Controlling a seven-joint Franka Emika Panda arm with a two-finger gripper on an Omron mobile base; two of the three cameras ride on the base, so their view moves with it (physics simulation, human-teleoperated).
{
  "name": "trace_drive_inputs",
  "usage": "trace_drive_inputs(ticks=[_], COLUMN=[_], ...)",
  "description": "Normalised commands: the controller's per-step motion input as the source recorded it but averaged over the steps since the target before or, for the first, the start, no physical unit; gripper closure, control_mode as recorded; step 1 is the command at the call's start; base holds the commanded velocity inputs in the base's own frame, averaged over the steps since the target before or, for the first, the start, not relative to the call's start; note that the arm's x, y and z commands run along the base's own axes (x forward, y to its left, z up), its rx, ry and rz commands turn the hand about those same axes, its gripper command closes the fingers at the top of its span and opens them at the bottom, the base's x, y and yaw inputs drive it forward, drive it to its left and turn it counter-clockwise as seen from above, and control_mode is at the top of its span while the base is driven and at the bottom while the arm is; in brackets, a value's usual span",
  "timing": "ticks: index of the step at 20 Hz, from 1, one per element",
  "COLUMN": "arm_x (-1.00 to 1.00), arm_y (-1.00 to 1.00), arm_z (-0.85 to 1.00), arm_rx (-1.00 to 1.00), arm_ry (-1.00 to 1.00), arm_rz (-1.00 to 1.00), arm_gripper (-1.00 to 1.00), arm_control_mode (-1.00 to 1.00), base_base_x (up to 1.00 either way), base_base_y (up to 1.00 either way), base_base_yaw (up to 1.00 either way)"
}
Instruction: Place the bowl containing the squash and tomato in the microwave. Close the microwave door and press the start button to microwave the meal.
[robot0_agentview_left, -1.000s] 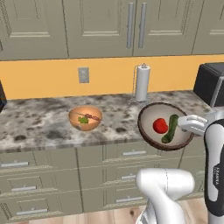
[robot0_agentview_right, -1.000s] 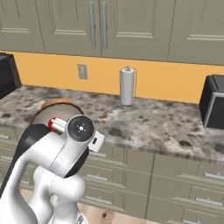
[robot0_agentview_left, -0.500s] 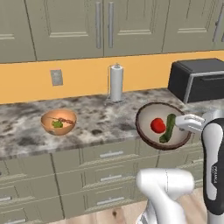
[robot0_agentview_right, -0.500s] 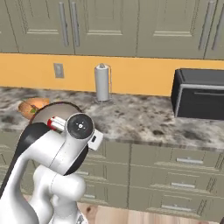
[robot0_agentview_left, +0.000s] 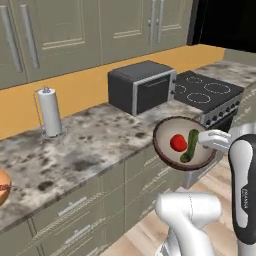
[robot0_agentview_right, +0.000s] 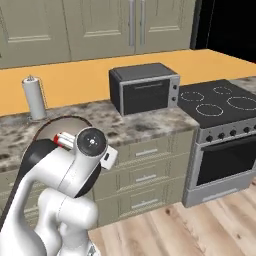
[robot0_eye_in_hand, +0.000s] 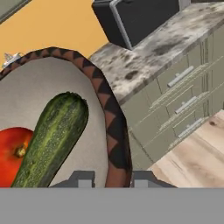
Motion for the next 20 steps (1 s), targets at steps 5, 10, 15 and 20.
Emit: trace_drive_inputs(ticks=[5, 10, 15, 20], arm_x=[0.0, 0.0, 0.0, 0.0], arm_y=[0.0, 0.0, 0.0, 0.0], arm_z=[0.0, 0.0, 0.0, 0.0], arm_rx=[0.0, 0.0, 0.0, 0.0], arm_ry=[0.0, 0.0, 0.0, 0.0], arm_rz=[0.0, 0.0, 0.0, 0.0], arm_gripper=[1.0, 1.0, 1.0, 1.0], arm_control_mode=[1.0, 1.0, 1.0, 1.0], base_base_x=[0.07, 0.12, 0.3, 0.7], base_base_y=[-0.32, -0.42, -0.51, -0.59], base_base_yaw=[-0.75, -0.71, -0.64, -0.51])
